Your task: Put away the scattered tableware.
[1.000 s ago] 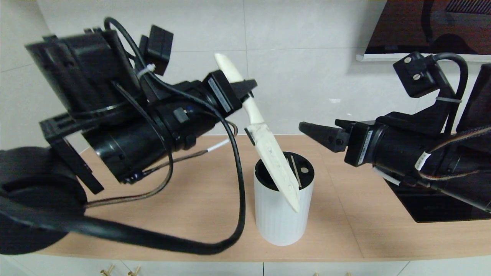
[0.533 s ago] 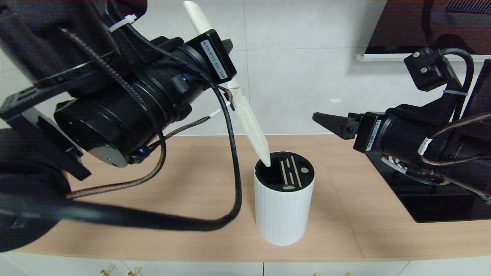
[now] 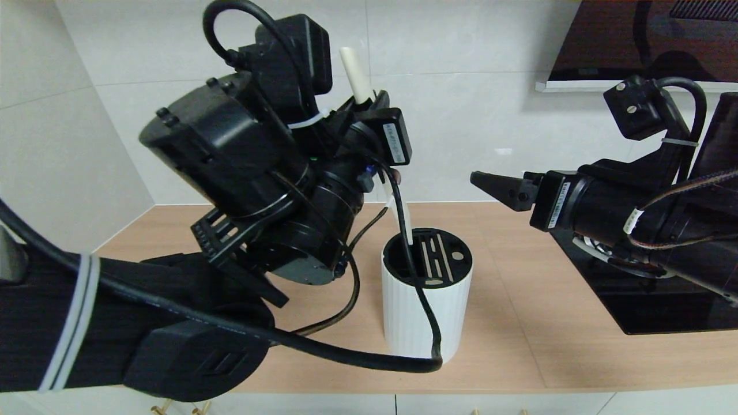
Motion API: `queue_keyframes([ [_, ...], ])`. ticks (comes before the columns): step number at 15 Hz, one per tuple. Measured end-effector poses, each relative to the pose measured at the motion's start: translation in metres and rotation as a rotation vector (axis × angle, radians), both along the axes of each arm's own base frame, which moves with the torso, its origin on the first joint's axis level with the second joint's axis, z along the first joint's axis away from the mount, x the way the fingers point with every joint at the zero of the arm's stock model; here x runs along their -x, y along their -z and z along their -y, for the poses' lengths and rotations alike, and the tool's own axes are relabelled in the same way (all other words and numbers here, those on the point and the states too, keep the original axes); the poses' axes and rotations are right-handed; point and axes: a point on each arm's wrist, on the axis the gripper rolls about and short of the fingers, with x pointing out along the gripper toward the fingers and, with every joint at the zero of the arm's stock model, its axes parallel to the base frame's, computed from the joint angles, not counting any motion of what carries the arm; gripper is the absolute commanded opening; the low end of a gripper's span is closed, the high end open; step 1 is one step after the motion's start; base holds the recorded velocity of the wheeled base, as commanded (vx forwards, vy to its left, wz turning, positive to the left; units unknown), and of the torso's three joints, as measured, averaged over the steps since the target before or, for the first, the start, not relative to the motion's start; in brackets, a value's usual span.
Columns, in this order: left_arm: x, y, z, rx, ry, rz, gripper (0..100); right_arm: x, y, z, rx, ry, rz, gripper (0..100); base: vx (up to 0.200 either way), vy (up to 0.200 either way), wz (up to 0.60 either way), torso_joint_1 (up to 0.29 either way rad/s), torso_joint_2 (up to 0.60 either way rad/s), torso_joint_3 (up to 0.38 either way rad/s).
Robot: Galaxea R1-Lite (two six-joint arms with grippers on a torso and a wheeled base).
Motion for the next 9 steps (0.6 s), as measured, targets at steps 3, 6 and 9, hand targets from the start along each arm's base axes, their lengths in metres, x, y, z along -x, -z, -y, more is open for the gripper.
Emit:
queue_keyframes([
  [3, -0.004, 0.010, 0.007, -0.021, 0.004, -0.020, 0, 0.000, 0.001, 0.000, 0.002, 0.000, -0.003, 100, 0.000, 0.000, 0.00, 0.000, 0.00, 0.000],
  [6, -0.008, 0.020, 0.012, -0.038, 0.008, -0.038, 0, 0.000, 0.002, 0.000, 0.005, 0.000, -0.006, 100, 0.000, 0.000, 0.00, 0.000, 0.00, 0.000],
  [9, -0.010, 0.027, 0.017, -0.049, 0.013, -0.051, 0, -0.001, 0.003, 0.000, 0.007, 0.000, -0.008, 100, 0.000, 0.000, 0.00, 0.000, 0.00, 0.000],
])
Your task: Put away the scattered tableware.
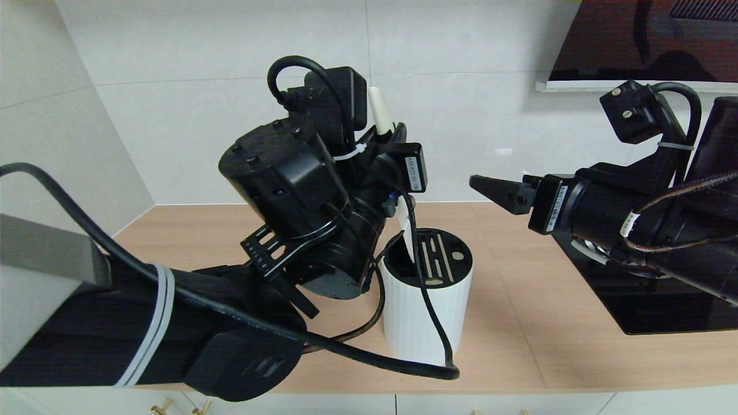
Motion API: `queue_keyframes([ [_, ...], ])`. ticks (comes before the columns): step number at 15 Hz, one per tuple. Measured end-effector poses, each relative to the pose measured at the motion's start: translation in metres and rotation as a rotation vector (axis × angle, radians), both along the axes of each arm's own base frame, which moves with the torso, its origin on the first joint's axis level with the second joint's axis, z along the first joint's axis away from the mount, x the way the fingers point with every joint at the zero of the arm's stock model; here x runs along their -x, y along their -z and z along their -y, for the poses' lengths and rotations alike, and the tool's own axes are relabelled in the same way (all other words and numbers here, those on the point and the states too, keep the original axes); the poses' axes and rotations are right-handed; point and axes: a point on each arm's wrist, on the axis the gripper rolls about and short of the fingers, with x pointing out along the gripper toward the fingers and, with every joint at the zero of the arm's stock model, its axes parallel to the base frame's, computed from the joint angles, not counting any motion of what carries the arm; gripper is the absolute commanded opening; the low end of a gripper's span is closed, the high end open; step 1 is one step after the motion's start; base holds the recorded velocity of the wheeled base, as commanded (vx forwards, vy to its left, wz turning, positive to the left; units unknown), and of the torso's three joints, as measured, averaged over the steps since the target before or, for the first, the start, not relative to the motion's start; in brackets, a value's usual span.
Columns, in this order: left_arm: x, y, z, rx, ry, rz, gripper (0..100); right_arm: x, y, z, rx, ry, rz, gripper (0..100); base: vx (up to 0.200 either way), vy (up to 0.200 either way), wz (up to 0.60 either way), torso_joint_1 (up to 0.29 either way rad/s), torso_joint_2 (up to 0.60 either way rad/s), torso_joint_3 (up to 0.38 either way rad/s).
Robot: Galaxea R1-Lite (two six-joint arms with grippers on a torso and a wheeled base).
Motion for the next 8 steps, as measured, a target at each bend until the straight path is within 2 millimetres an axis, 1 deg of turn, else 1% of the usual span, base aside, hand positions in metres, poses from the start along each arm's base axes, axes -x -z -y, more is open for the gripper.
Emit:
queue_keyframes([
  [4, -0.001, 0.008, 0.005, -0.017, 0.009, -0.017, 0, 0.000, 0.001, 0.000, 0.002, 0.000, -0.001, 100, 0.000, 0.000, 0.00, 0.000, 0.00, 0.000],
  [8, -0.004, 0.024, 0.011, -0.039, 0.012, -0.049, 0, -0.001, 0.001, 0.001, 0.002, 0.007, 0.001, 100, 0.000, 0.000, 0.00, 0.000, 0.00, 0.000],
])
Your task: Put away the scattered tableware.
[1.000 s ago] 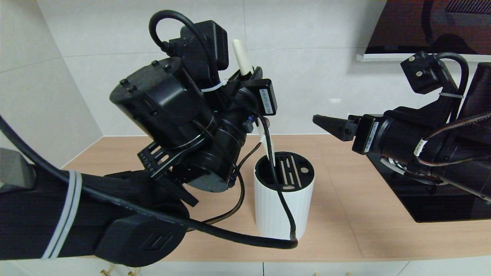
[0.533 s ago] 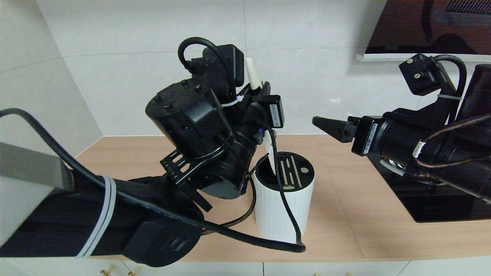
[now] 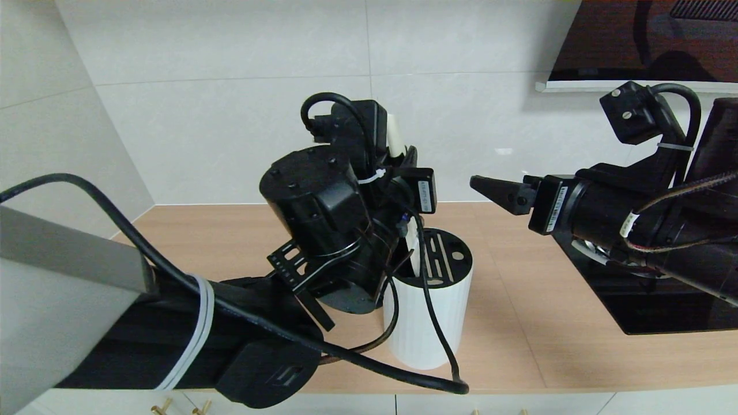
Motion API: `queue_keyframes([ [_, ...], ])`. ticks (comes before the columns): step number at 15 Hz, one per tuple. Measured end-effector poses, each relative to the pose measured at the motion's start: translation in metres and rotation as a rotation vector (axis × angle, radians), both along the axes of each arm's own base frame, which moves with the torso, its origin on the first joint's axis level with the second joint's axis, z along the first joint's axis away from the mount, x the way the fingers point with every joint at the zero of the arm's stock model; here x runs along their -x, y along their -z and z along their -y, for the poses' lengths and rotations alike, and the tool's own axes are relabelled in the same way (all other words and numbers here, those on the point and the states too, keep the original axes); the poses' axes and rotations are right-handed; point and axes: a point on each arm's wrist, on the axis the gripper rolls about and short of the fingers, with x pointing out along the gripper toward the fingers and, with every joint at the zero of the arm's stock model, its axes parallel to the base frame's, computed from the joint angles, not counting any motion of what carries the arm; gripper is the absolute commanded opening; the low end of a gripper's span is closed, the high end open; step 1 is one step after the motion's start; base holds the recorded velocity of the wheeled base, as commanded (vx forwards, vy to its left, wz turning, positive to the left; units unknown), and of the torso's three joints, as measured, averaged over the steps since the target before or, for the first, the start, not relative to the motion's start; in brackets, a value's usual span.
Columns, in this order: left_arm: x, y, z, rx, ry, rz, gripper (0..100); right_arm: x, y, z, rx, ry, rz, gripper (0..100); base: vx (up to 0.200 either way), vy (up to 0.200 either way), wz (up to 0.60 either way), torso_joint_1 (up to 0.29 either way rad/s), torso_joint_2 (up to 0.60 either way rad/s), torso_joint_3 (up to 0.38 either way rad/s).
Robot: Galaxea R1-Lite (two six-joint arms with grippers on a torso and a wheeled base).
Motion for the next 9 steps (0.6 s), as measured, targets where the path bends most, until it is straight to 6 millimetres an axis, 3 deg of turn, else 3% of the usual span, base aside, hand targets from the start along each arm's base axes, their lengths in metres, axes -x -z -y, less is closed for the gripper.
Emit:
queue_keyframes([
  [9, -0.009, 0.037, 0.011, -0.060, 0.004, -0.073, 0, -0.007, 0.002, 0.010, 0.005, 0.044, -0.005, 100, 0.000, 0.000, 0.00, 0.000, 0.00, 0.000],
])
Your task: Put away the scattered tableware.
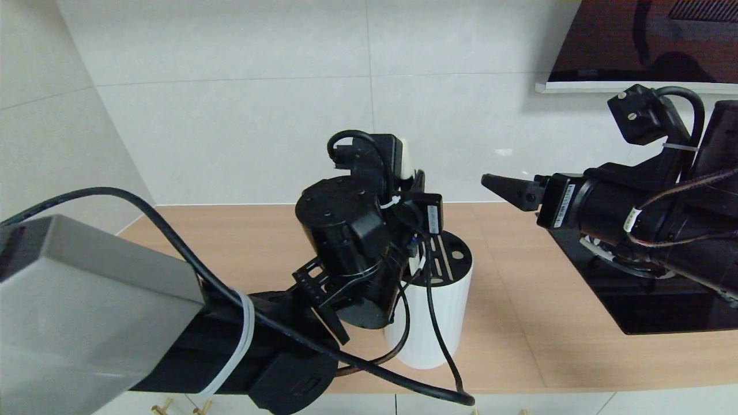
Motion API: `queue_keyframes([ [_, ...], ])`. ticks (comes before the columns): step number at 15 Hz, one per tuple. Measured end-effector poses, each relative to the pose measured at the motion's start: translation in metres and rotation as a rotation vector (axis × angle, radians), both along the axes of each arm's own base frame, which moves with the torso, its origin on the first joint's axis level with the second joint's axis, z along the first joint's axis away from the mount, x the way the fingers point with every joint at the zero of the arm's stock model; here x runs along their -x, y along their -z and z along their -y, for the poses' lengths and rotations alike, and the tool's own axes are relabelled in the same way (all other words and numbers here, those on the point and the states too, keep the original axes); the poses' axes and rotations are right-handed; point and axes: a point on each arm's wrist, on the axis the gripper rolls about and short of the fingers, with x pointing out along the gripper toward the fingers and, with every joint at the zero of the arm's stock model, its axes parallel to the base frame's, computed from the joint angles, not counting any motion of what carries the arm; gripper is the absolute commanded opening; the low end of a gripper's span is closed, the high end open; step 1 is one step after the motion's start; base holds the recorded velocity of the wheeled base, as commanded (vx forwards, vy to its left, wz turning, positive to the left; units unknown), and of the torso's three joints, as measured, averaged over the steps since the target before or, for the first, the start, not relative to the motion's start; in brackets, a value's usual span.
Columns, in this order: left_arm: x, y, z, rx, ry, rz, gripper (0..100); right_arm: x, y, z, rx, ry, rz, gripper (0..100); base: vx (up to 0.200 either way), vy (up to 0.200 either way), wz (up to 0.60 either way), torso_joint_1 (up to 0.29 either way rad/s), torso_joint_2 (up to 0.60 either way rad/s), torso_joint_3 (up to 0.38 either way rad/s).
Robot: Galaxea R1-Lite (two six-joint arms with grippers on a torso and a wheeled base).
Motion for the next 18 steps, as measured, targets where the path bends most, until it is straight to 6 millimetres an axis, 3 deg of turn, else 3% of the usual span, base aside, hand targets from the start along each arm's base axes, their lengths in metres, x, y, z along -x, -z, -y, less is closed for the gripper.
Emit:
queue_keyframes([
  [7, 0.007, 0.014, 0.010, -0.030, 0.020, -0.027, 0, 0.000, 0.000, 0.000, 0.000, 0.001, 0.000, 100, 0.000, 0.000, 0.00, 0.000, 0.00, 0.000],
  [15, 0.007, 0.048, 0.017, -0.089, 0.034, -0.096, 0, 0.000, 0.001, 0.000, 0.001, 0.001, -0.002, 100, 0.000, 0.000, 0.00, 0.000, 0.00, 0.000],
  [18, 0.007, 0.051, 0.017, -0.094, 0.034, -0.100, 0, 0.000, 0.002, 0.000, 0.004, 0.001, -0.005, 100, 0.000, 0.000, 0.00, 0.000, 0.00, 0.000],
])
